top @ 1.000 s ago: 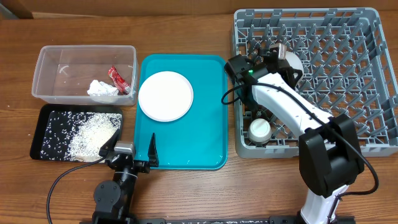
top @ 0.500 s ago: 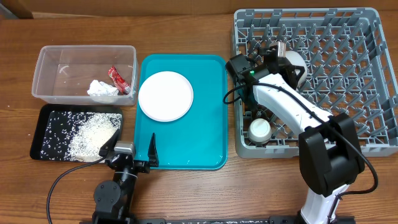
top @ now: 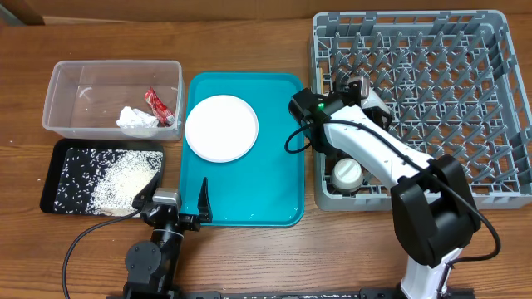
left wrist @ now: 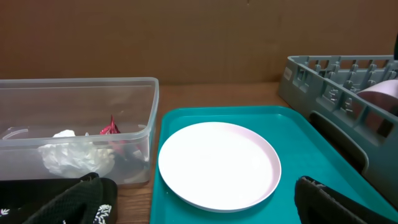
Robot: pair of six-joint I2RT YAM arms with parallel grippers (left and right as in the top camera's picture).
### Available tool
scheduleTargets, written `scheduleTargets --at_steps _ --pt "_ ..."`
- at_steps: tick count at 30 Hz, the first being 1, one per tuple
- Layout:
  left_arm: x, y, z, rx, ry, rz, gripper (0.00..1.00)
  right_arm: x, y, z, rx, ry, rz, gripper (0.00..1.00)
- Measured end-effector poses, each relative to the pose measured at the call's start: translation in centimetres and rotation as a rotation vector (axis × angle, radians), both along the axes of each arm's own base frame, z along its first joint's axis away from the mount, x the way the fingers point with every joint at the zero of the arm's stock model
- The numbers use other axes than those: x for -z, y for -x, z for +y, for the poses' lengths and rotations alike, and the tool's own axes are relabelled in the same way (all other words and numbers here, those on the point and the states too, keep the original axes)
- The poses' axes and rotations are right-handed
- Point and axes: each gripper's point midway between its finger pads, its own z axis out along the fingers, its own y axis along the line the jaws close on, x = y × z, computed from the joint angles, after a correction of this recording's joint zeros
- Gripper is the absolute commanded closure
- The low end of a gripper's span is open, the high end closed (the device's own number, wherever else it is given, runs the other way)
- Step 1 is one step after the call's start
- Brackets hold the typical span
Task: Sort waste into correct bins and load items into the dishwasher
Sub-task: 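Move the right gripper to the white plate and grip its edge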
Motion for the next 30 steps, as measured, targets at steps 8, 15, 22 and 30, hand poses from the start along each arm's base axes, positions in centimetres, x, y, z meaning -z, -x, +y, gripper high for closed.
scheduleTargets --at_steps 8,15,22,30 --pt "0.0 0.0 0.0 0.000 0.000 0.000 0.00 -4.3 0.3 5.2 -0.019 -0.457 -0.100 0.43" --pt "0.0 0.0 0.0 0.000 0.000 0.000 0.00 -7.3 0.5 15.3 -0.211 -1.001 -0.082 0.44" --pt "0.0 0.0 0.0 0.000 0.000 0.000 0.00 -2.9 1.2 25.4 -0.381 -1.228 0.099 0.49" --pt "0.0 0.0 0.0 0.000 0.000 0.000 0.00 7.6 -0.2 28.3 -0.313 -1.220 0.216 0.53"
